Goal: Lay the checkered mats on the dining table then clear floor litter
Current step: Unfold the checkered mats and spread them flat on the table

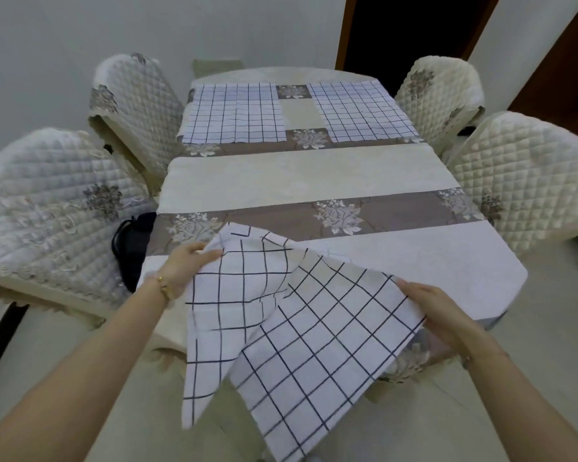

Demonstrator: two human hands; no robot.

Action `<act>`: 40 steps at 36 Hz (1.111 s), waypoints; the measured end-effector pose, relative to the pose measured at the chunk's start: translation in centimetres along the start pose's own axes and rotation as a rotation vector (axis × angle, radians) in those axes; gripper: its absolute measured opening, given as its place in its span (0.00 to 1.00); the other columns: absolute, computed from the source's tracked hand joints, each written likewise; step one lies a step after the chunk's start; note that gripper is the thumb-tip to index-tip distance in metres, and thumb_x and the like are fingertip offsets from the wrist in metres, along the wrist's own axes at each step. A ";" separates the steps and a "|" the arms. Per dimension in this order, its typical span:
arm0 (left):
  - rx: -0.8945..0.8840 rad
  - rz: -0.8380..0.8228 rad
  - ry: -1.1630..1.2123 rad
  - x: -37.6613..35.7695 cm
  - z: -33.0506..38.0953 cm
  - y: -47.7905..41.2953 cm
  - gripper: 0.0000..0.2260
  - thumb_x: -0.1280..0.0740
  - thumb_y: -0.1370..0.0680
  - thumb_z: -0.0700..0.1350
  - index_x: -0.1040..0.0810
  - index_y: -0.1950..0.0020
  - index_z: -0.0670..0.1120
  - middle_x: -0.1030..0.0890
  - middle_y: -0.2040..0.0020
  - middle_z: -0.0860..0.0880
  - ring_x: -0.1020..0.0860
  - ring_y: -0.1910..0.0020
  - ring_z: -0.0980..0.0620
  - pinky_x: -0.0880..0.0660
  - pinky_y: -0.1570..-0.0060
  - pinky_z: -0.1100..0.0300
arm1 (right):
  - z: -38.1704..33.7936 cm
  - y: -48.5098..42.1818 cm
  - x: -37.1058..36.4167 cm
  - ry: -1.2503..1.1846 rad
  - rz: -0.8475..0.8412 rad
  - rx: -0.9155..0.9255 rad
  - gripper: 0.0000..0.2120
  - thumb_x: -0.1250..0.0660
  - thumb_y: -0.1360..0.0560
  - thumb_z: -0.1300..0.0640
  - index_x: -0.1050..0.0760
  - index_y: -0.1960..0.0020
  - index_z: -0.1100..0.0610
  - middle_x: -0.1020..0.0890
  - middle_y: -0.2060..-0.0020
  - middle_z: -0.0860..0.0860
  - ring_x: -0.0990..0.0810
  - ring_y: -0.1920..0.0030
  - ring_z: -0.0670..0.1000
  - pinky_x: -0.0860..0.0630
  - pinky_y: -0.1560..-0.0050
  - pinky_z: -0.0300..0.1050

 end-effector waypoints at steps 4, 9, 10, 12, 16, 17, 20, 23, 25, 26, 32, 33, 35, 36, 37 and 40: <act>0.054 0.034 -0.050 2.4 -0.2 -1.3 0.23 0.30 0.26 0.45 0.29 0.33 0.39 0.29 0.33 0.45 0.34 0.30 0.46 0.38 0.35 0.57 | -1.9 -2.5 0.5 0.098 0.039 0.001 0.17 0.34 0.25 0.49 0.20 0.46 0.62 0.16 0.50 0.57 0.18 0.49 0.57 0.22 0.50 0.51; 0.078 0.055 -0.090 2.9 -1.0 -2.5 0.28 0.29 0.26 0.46 0.32 0.30 0.37 0.30 0.30 0.43 0.32 0.31 0.45 0.37 0.31 0.54 | -3.3 -5.2 0.2 0.092 0.132 0.000 0.18 0.30 0.27 0.50 0.20 0.50 0.66 0.17 0.56 0.58 0.19 0.57 0.56 0.22 0.52 0.49; 0.071 0.091 -0.081 2.7 -1.4 -3.0 0.27 0.29 0.26 0.45 0.31 0.31 0.37 0.30 0.31 0.42 0.32 0.31 0.45 0.36 0.32 0.54 | -3.1 -5.9 0.1 0.060 0.166 -0.004 0.19 0.30 0.27 0.50 0.21 0.47 0.66 0.17 0.58 0.57 0.19 0.59 0.56 0.23 0.54 0.48; 0.071 0.166 -0.079 2.2 -1.9 -3.5 0.26 0.29 0.26 0.44 0.31 0.31 0.37 0.27 0.33 0.41 0.26 0.38 0.43 0.29 0.40 0.58 | -2.8 -6.3 -0.4 -0.021 0.177 -0.033 0.19 0.32 0.26 0.49 0.22 0.44 0.63 0.18 0.58 0.54 0.21 0.59 0.54 0.24 0.53 0.47; 0.135 0.260 -0.008 1.9 -2.7 -4.1 0.27 0.32 0.24 0.44 0.36 0.27 0.40 0.20 0.52 0.32 0.32 0.78 0.52 0.34 0.80 0.67 | -0.8 -5.8 -1.3 -0.045 0.132 -0.135 0.23 0.33 0.27 0.44 0.24 0.41 0.60 0.19 0.56 0.54 0.22 0.52 0.57 0.25 0.42 0.57; 0.156 0.277 -0.008 2.0 -2.8 -4.2 0.28 0.33 0.23 0.44 0.38 0.26 0.40 0.21 0.59 0.35 0.30 0.80 0.54 0.33 0.80 0.67 | -0.2 -5.3 -1.8 -0.044 0.099 -0.147 0.25 0.32 0.28 0.43 0.26 0.40 0.60 0.21 0.54 0.54 0.22 0.48 0.58 0.27 0.39 0.58; 0.204 0.272 -0.006 2.8 -3.2 -4.4 0.30 0.32 0.24 0.46 0.40 0.27 0.36 0.24 0.63 0.40 0.22 0.71 0.53 0.25 0.70 0.64 | 1.6 -4.2 -2.9 0.015 0.036 -0.165 0.30 0.28 0.32 0.44 0.30 0.37 0.60 0.24 0.47 0.53 0.23 0.43 0.58 0.24 0.43 0.56; 0.224 0.203 0.022 4.4 -4.0 -4.7 0.30 0.31 0.25 0.49 0.36 0.28 0.37 0.22 0.43 0.43 0.23 0.47 0.45 0.25 0.47 0.60 | 3.0 -3.1 -3.4 0.102 0.011 -0.115 0.03 0.32 0.26 0.59 0.24 0.54 0.59 0.18 0.57 0.54 0.19 0.60 0.51 0.23 0.62 0.42; 0.263 0.159 0.015 5.1 -4.3 -4.1 0.28 0.32 0.25 0.52 0.32 0.30 0.40 0.22 0.41 0.42 0.24 0.44 0.43 0.26 0.44 0.57 | 3.8 -2.7 -3.3 0.137 0.041 -0.094 0.04 0.31 0.26 0.62 0.21 0.52 0.62 0.15 0.59 0.56 0.17 0.63 0.52 0.22 0.68 0.39; 0.290 0.140 0.054 5.5 -4.6 -3.5 0.23 0.33 0.24 0.51 0.29 0.33 0.41 0.19 0.52 0.43 0.21 0.53 0.45 0.23 0.54 0.61 | 4.0 -2.5 -3.4 0.140 0.060 -0.082 0.05 0.31 0.26 0.62 0.20 0.52 0.63 0.15 0.60 0.55 0.17 0.63 0.53 0.23 0.70 0.38; 0.410 -0.018 0.226 7.3 -8.9 -0.5 0.16 0.35 0.22 0.47 0.24 0.42 0.36 0.23 0.45 0.37 0.20 0.50 0.40 0.19 0.57 0.52 | 4.9 -2.1 -3.4 0.082 0.131 -0.084 0.06 0.30 0.27 0.60 0.20 0.53 0.63 0.15 0.58 0.60 0.17 0.57 0.60 0.19 0.55 0.51; 0.400 -0.015 0.236 7.2 -9.1 0.1 0.12 0.35 0.22 0.45 0.23 0.45 0.36 0.21 0.48 0.38 0.19 0.54 0.43 0.19 0.62 0.56 | 5.0 -2.0 -3.5 0.070 0.139 -0.077 0.07 0.31 0.26 0.60 0.20 0.53 0.64 0.15 0.59 0.60 0.17 0.57 0.60 0.20 0.55 0.51; 0.353 0.002 0.220 6.5 -9.6 1.2 0.07 0.35 0.22 0.41 0.21 0.50 0.38 0.17 0.54 0.42 0.17 0.60 0.49 0.20 0.65 0.60 | 5.2 -1.7 -3.6 0.051 0.158 -0.074 0.06 0.32 0.26 0.61 0.21 0.54 0.64 0.16 0.58 0.60 0.18 0.58 0.59 0.21 0.54 0.51; 0.325 0.026 0.196 6.1 -9.8 1.7 0.06 0.34 0.23 0.40 0.21 0.52 0.39 0.16 0.56 0.44 0.17 0.62 0.50 0.21 0.64 0.60 | 5.4 -1.5 -3.7 0.050 0.166 -0.071 0.06 0.32 0.26 0.60 0.21 0.55 0.64 0.16 0.58 0.61 0.18 0.58 0.59 0.21 0.53 0.53; 0.295 0.065 0.163 5.7 -9.9 2.2 0.04 0.34 0.23 0.40 0.21 0.55 0.40 0.17 0.58 0.44 0.19 0.62 0.50 0.22 0.62 0.59 | 5.5 -1.4 -3.7 0.045 0.174 -0.068 0.05 0.31 0.26 0.60 0.21 0.55 0.63 0.16 0.57 0.61 0.18 0.56 0.60 0.21 0.50 0.55; 0.177 0.207 0.031 4.6 -10.1 3.5 0.08 0.33 0.24 0.41 0.27 0.61 0.40 0.25 0.63 0.44 0.27 0.65 0.49 0.31 0.62 0.58 | 6.1 -0.5 -3.8 0.048 0.178 -0.057 0.05 0.31 0.27 0.61 0.21 0.52 0.61 0.16 0.55 0.59 0.18 0.52 0.60 0.21 0.47 0.56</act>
Point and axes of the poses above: each hand's wrist, its own y-axis away from the middle knuckle, its own x-axis out of the back of the hand, z = x × y, the point moved 1 cm from there along -y, towards the middle knuckle
